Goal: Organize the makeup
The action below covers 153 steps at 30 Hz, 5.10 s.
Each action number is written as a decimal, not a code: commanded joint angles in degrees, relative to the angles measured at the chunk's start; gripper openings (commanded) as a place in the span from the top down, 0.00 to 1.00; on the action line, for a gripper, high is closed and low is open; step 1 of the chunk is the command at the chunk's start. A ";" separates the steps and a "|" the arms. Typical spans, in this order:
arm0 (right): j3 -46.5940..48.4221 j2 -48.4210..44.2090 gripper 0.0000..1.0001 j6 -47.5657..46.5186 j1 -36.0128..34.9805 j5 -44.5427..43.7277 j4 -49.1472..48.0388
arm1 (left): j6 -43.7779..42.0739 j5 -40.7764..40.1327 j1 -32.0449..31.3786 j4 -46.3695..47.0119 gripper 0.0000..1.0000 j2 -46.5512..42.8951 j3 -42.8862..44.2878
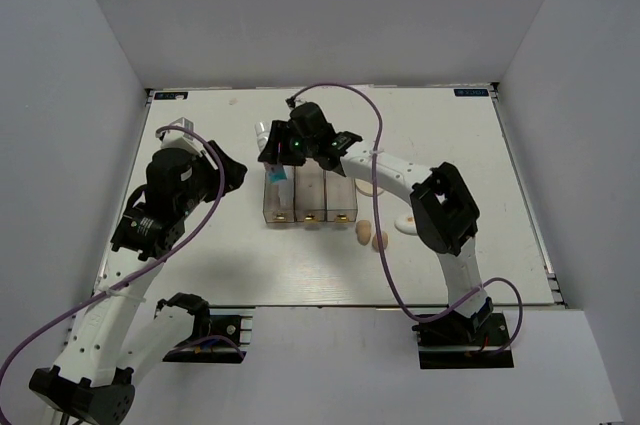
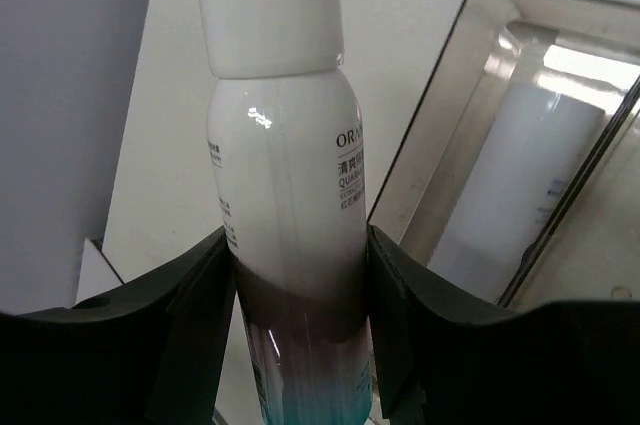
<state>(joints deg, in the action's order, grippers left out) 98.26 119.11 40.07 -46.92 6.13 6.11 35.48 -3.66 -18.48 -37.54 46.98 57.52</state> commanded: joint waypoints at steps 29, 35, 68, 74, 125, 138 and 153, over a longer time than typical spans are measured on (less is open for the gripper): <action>-6.24 0.25 0.30 2.11 0.69 -0.24 -4.44 | 0.81 1.02 0.29 1.77 0.29 0.92 -0.04; -4.40 -2.38 0.41 -2.09 1.04 4.32 -5.41 | 0.73 2.08 0.29 2.90 0.30 0.92 0.14; -29.88 -31.22 0.43 -52.79 41.10 26.91 23.48 | 1.87 25.19 -14.11 21.63 0.45 34.91 7.95; -28.21 -29.56 0.11 -73.04 44.54 37.16 37.28 | 0.73 23.18 -20.10 18.74 0.38 40.90 12.70; -48.87 -26.65 0.63 -121.46 37.60 18.65 29.57 | 2.22 5.86 -23.97 14.43 0.16 26.76 2.34; -27.08 -30.96 1.00 -104.78 33.57 34.11 36.09 | 3.10 -4.06 -23.97 17.32 0.16 16.31 -2.32; -9.07 -12.07 0.99 -54.34 16.25 42.03 5.77 | 6.35 -12.60 -23.97 12.93 0.16 6.64 -4.34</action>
<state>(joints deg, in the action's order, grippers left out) 84.14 104.79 -30.35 -29.67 45.15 22.44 40.62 -13.32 -42.70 -22.87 55.94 53.17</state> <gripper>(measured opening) 0.692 0.840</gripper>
